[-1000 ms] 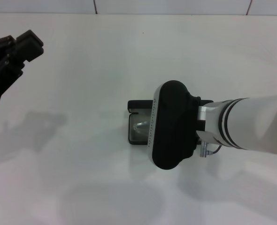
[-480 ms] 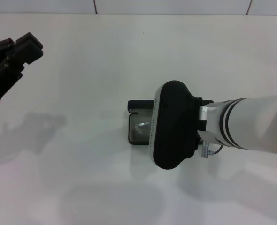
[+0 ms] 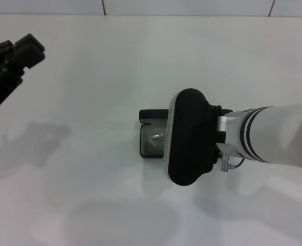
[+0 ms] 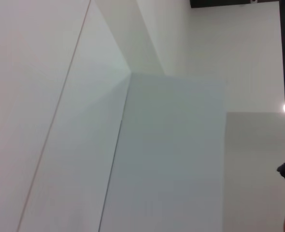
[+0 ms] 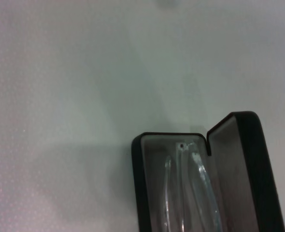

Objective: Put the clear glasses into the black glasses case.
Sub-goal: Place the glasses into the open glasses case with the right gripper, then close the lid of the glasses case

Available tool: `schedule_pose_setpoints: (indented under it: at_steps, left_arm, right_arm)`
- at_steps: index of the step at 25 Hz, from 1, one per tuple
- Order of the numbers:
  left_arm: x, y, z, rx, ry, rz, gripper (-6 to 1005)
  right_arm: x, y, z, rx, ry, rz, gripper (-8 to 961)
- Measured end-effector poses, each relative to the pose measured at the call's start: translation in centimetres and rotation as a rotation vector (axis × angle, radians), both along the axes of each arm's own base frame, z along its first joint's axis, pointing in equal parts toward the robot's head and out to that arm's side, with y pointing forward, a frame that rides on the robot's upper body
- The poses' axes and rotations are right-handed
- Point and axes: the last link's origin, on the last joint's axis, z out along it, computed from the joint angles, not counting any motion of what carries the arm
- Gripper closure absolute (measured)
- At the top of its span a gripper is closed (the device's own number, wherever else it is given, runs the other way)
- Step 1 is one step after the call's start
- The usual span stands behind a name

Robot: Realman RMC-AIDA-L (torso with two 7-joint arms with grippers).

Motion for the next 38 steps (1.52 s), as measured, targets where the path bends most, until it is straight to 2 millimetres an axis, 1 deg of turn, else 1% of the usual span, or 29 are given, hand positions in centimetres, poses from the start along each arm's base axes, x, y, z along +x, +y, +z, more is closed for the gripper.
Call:
schedule_pose_setpoints:
  at_steps: [4, 11, 18, 27, 31, 38]
  left_arm:
    - [-0.1, 0.1, 0.3, 0.023, -0.012, 0.013, 917]
    - [-0.1, 0.1, 0.2, 0.022, -0.014, 0.017, 917]
    - [-0.4, -0.1, 0.3, 0.025, -0.013, 0.026, 916]
    - [-0.4, -0.1, 0.4, 0.027, -0.009, 0.021, 916]
    - [-0.4, -0.2, 0.5, 0.026, -0.007, 0.023, 917]
    - [-0.5, -0.3, 0.5, 0.025, -0.007, 0.026, 917]
  right_arm:
    - [0.0, 0.0, 0.0, -0.005, -0.01, 0.012, 785]
    - [0.0, 0.1, 0.0, -0.007, -0.014, 0.019, 784]
    - [-0.5, -0.1, 0.2, -0.007, 0.002, 0.029, 784]
    - [-1.2, -0.7, 1.8, 0.018, 0.079, 0.008, 788]
    - [-0.9, -1.4, 2.5, 0.014, 0.071, -0.012, 789]
    - [0.6, -2.2, 3.1, 0.01, -0.016, -0.106, 792]
